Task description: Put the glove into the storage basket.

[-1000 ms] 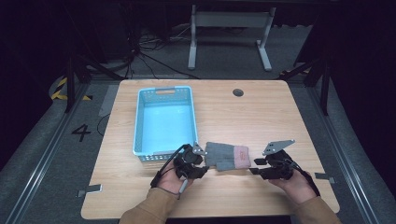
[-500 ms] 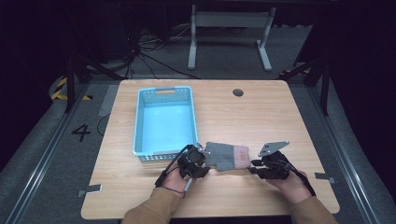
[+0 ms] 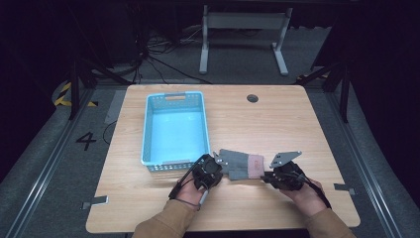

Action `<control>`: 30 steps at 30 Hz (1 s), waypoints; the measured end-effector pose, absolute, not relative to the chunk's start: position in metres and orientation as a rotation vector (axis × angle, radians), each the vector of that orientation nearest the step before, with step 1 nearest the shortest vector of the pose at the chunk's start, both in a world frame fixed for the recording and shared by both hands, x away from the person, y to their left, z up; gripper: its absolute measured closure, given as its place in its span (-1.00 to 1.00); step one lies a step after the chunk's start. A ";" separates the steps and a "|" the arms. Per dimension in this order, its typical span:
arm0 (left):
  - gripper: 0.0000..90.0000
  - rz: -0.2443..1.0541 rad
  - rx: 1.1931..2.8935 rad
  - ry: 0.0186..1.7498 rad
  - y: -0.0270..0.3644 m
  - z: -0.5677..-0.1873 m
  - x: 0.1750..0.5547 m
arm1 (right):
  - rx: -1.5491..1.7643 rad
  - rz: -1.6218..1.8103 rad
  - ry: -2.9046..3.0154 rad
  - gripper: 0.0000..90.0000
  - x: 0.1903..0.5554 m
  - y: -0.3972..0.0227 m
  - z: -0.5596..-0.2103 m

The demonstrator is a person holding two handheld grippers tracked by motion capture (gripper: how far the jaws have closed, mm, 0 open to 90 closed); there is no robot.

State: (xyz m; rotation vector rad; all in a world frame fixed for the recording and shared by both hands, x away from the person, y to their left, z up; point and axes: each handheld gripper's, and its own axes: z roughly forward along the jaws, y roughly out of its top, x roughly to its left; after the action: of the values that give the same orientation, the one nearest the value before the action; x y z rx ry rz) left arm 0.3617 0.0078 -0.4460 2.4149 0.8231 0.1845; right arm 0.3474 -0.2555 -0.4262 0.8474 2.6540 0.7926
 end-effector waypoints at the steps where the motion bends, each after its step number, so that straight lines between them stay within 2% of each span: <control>1: 1.00 0.196 2.419 0.812 0.007 -0.445 0.361 | 0.829 0.781 2.648 0.86 0.346 -0.254 -0.425; 9: 0.98 0.215 2.392 0.851 0.010 -0.443 0.361 | 0.758 0.740 2.623 0.91 0.344 -0.252 -0.421; 12: 0.80 0.222 2.372 0.882 0.014 -0.441 0.362 | 0.758 0.743 2.620 0.91 0.344 -0.252 -0.422; 17: 0.61 0.199 2.372 0.916 0.014 -0.444 0.366 | 0.761 0.750 2.626 0.91 0.344 -0.253 -0.422; 20: 0.57 0.202 2.377 0.926 0.012 -0.446 0.368 | 0.763 0.751 2.628 0.91 0.344 -0.253 -0.422; 23: 0.60 0.202 2.369 0.923 0.011 -0.447 0.370 | 0.763 0.749 2.626 0.91 0.345 -0.253 -0.422; 27: 0.89 0.219 2.373 0.900 0.009 -0.447 0.369 | 0.760 0.746 2.625 0.91 0.344 -0.253 -0.422; 30: 0.95 0.231 2.379 0.890 0.008 -0.447 0.369 | 0.754 0.746 2.617 0.91 0.344 -0.252 -0.422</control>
State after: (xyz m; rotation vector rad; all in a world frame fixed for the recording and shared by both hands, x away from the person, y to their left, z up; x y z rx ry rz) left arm 0.3693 0.0082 -0.4468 2.3793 0.8895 0.2311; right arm 0.3439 -0.2522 -0.4216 0.7541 2.6173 0.7455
